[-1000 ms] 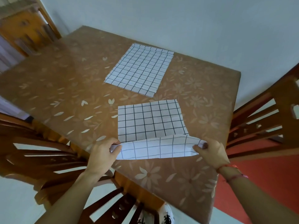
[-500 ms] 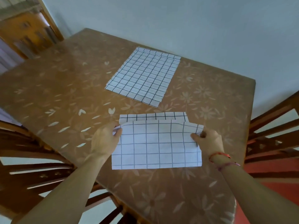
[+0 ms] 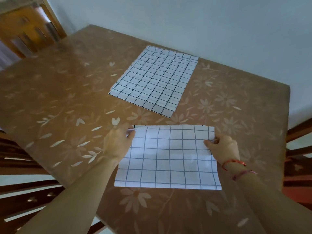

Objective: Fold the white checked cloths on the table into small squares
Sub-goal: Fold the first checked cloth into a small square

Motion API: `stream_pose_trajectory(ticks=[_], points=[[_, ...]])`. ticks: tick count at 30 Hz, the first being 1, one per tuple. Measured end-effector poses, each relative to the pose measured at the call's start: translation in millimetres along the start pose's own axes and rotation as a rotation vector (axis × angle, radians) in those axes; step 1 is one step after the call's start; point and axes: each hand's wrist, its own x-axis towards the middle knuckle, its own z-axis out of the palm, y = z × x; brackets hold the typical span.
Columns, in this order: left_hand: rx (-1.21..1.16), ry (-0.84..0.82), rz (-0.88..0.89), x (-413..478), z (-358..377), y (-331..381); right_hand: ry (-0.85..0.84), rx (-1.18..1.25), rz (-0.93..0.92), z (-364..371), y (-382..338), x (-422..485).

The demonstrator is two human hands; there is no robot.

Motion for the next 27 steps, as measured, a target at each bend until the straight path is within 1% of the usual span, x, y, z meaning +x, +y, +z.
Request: stream_pose_trajectory(ticks=[4,7,13,15,17,20,24,27], points=[[-0.024,0.009,0.004,5,6,2,0.01,-0.005,-0.011,3,-3,10],[0.034,-0.007,0.027,0,6,1,-0.008,-0.008,-0.01,0,-4,9],[0.14,-0.01,0.186,-37,5,-4,-0.008,-0.046,0.0,-9,-5,-12],[0.133,-0.048,0.227,-64,8,3,-0.001,-0.07,-0.022,-6,-4,-25],[0.132,-0.131,0.289,-97,14,11,0.009,-0.099,-0.099,1,0,-44],[0.12,-0.241,0.378,-147,22,21,-0.015,-0.173,-0.268,15,3,-82],[0.198,-0.302,0.433,-189,22,27,-0.015,-0.238,-0.522,36,8,-136],[0.257,-0.329,0.432,-199,27,24,-0.024,-0.314,-0.654,45,9,-168]])
